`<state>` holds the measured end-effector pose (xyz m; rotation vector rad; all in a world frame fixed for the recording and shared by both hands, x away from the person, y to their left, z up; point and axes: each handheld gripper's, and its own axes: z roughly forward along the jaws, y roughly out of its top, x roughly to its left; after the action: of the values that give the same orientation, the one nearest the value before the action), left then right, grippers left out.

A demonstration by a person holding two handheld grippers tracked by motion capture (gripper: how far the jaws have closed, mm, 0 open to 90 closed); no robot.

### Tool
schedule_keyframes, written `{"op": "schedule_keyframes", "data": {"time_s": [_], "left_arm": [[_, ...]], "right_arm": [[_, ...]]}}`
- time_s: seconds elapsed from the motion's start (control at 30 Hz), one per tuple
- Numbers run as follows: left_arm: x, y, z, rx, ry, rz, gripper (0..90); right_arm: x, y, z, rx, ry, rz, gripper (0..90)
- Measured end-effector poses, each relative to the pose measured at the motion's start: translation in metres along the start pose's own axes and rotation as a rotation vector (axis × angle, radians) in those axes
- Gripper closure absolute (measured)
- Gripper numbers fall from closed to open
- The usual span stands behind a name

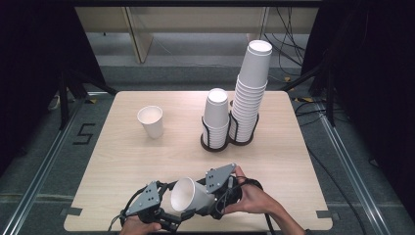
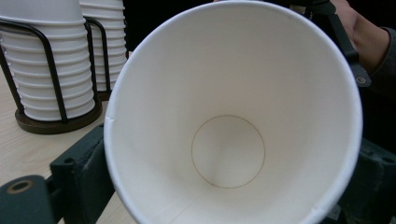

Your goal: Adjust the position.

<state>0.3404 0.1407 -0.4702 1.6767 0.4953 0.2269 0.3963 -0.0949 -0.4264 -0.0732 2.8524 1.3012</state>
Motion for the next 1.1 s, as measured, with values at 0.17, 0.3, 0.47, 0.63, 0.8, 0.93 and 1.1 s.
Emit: {"op": "schedule_keyframes", "data": {"time_s": [0.17,0.3,0.47,0.63,0.8,0.93,1.1], "left_arm": [[0.001,0.001,-0.001,0.002,-0.009,0.018,10.0],[0.000,0.002,-0.001,0.019,-0.007,0.036,12.1],[0.000,0.003,-0.001,0.005,0.001,0.033,13.2],[-0.001,0.004,-0.003,0.008,0.010,0.030,13.5],[-0.001,0.003,-0.002,-0.025,0.005,0.006,11.9],[-0.003,0.001,0.002,-0.061,-0.009,-0.012,10.9],[-0.005,0.002,0.002,-0.057,0.005,-0.008,10.0]], "right_arm": [[0.000,0.000,0.002,-0.001,0.004,0.012,21.0],[0.001,-0.001,0.003,0.014,0.003,0.026,20.0],[0.001,-0.003,0.005,0.049,-0.025,0.031,19.4],[0.002,-0.005,0.010,0.061,-0.009,0.031,22.3],[0.002,-0.007,0.013,0.024,0.011,0.036,23.0],[0.003,-0.005,0.014,0.000,0.013,0.035,23.1],[0.005,-0.004,0.016,-0.009,0.032,0.042,23.1]]}}
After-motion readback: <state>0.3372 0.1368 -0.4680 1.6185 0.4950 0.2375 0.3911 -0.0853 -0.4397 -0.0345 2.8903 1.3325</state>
